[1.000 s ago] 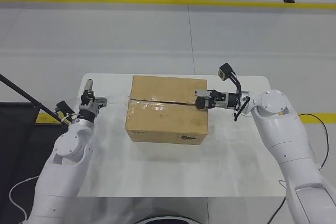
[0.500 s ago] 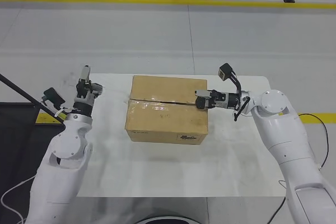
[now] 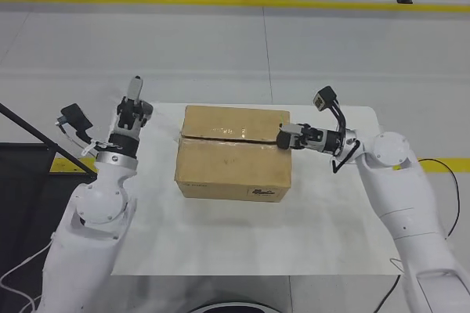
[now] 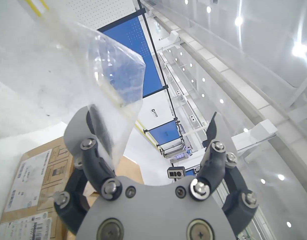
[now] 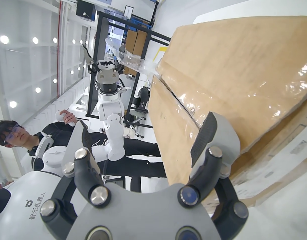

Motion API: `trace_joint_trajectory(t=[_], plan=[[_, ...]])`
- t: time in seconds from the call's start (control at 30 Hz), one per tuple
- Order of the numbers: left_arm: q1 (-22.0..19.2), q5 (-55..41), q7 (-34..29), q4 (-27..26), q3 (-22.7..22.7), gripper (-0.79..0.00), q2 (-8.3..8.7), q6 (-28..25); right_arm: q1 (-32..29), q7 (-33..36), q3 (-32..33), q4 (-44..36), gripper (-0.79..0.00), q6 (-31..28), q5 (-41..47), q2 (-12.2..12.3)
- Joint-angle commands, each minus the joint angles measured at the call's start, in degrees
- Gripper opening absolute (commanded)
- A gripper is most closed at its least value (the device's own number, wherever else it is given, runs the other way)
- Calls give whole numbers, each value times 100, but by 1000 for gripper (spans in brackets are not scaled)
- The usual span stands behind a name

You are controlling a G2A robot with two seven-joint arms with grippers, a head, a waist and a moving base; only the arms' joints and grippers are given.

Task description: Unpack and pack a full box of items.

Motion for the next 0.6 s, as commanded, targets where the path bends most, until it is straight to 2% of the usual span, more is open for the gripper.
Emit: trace_joint_trajectory(t=[0.0, 0.33, 0.57], plan=[[-44, 133, -15, -73, 90, 0, -12, 83, -56, 8, 75, -61, 0, -45, 52, 23], [-364, 864, -183, -224, 669, 0, -88, 512, -275, 117, 326, -182, 0, -110, 147, 127], [-678, 1350, -430, -108, 1168, 0, -160, 802, -344, 216, 425, -87, 0, -198, 265, 171]])
